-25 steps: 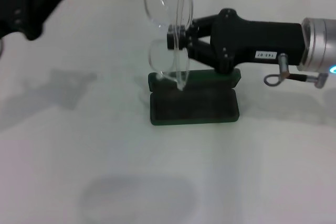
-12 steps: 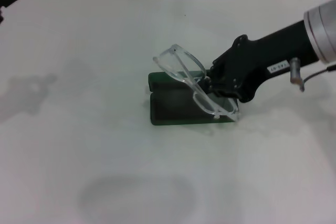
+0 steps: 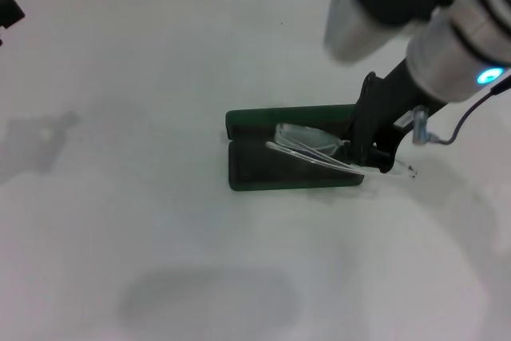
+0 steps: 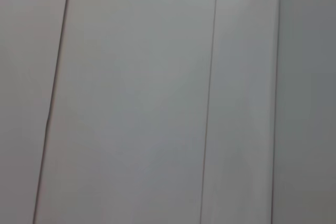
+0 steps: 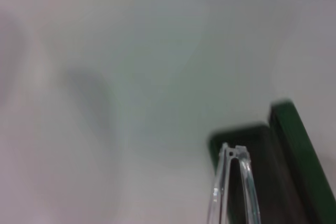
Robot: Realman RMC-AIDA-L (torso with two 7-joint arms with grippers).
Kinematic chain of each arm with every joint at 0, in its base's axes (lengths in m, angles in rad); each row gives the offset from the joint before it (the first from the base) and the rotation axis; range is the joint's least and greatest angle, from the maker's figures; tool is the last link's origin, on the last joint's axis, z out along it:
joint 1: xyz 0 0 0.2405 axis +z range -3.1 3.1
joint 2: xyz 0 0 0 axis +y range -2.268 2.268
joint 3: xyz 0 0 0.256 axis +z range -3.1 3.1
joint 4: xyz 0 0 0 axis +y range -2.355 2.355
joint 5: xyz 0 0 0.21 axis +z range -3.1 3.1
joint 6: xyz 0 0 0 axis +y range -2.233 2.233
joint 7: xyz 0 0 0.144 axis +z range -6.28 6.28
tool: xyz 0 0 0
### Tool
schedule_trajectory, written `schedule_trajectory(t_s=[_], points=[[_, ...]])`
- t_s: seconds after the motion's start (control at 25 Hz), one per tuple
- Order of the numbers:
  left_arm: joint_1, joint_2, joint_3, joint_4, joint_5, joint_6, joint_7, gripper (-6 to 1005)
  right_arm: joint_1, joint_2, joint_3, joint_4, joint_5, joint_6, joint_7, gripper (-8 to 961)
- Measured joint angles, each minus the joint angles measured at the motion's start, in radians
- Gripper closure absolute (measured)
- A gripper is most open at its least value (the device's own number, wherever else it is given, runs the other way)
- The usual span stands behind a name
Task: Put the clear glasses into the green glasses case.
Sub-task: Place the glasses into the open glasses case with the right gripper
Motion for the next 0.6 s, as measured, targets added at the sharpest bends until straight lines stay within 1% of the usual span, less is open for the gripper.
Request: schedule_trajectory(t_s=[0.04, 0.16, 0.24, 0.6], points=[[0.001, -0.002, 0.0, 0.0, 0.006, -0.002, 0.003, 976, 0.0, 0.0, 0.0, 0.0, 0.0, 0.0, 0.0, 857], [0.007, -0.007, 0.0, 0.0, 0.013, -0.002, 0.014, 976, -0.013, 0.001, -0.104, 0.036, -0.069, 0.092, -0.019, 857], [0.01, -0.008, -0.001, 0.0, 0.014, -0.002, 0.019, 976, -0.017, 0.001, -0.137, 0.05, -0.089, 0.14, -0.043, 857], [0.005, -0.009, -0.001, 0.0, 0.016, -0.002, 0.02, 977, -0.021, 0.002, -0.178, 0.062, -0.098, 0.204, -0.098, 857]])
